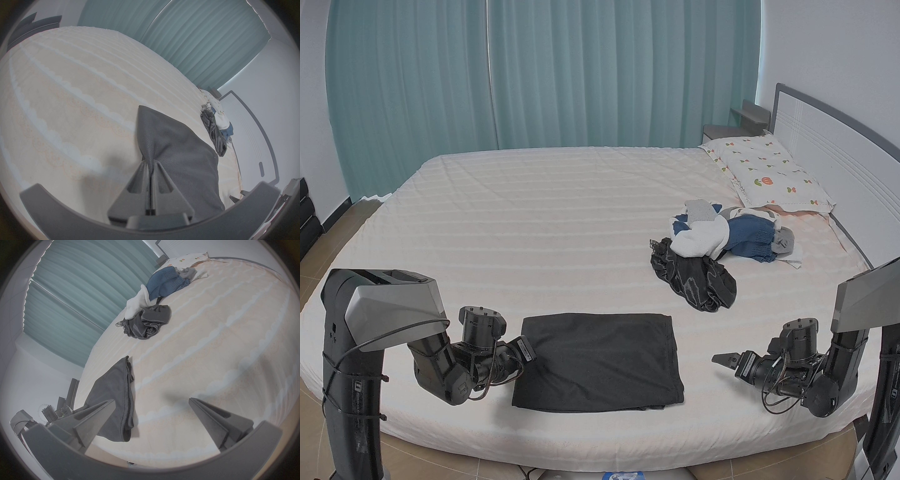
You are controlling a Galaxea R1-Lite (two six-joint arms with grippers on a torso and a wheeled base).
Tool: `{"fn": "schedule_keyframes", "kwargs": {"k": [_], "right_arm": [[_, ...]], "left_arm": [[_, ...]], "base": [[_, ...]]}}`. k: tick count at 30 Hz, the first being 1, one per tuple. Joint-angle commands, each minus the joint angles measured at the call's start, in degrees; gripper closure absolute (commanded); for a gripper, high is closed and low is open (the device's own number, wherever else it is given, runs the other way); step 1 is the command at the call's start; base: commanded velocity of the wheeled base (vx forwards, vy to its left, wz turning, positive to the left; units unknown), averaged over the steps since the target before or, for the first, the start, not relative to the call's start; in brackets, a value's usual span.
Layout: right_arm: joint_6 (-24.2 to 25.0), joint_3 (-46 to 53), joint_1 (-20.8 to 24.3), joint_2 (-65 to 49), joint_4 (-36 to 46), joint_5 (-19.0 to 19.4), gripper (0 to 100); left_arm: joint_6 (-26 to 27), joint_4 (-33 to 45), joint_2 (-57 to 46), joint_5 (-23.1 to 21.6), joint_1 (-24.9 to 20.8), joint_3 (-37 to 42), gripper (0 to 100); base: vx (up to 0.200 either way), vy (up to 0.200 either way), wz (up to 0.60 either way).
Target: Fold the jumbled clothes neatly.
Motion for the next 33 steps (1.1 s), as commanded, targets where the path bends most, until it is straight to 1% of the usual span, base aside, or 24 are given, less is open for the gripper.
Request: {"fn": "schedule_keyframes", "kwargs": {"k": [1,3,5,7,9,15,21,33], "right_arm": [[0.11,0.00,0.05,-0.16,-0.02,0.03,0],[0.11,0.17,0.05,-0.42,-0.02,0.03,0],[0.11,0.17,0.13,-0.24,-0.02,0.03,0],[0.11,0.17,0.22,-0.07,-0.02,0.03,0],[0.11,0.08,0.22,-0.07,-0.02,0.03,0],[0.11,0.00,0.40,0.02,-0.02,-0.06,0],[0.20,0.08,0.05,-0.24,0.07,-0.14,0],[0.11,-0.09,-0.04,-0.16,-0.02,-0.50,0]], "left_arm": [[-0.34,-0.19,-1.96,-0.06,0.68,1.10,100],[-0.95,-0.19,-1.96,-0.06,1.12,1.10,100],[-3.24,-0.19,-1.78,-0.15,1.03,1.10,100],[-4.29,-0.10,-1.43,-0.15,1.03,0.84,100],[-4.29,-0.28,-1.43,-0.15,1.03,0.75,100],[-4.47,-0.28,-1.61,-0.15,1.20,1.10,100],[-4.47,-0.28,-1.96,-0.15,2.43,1.72,100],[-4.47,-0.28,-1.96,-0.06,2.61,2.86,100]], "base": [[0.000,0.000,0.00],[0.000,0.000,0.00],[0.000,0.000,0.00],[0.000,0.000,0.00],[0.000,0.000,0.00],[0.000,0.200,0.00],[0.000,0.200,0.00],[0.000,0.200,0.00]]}}
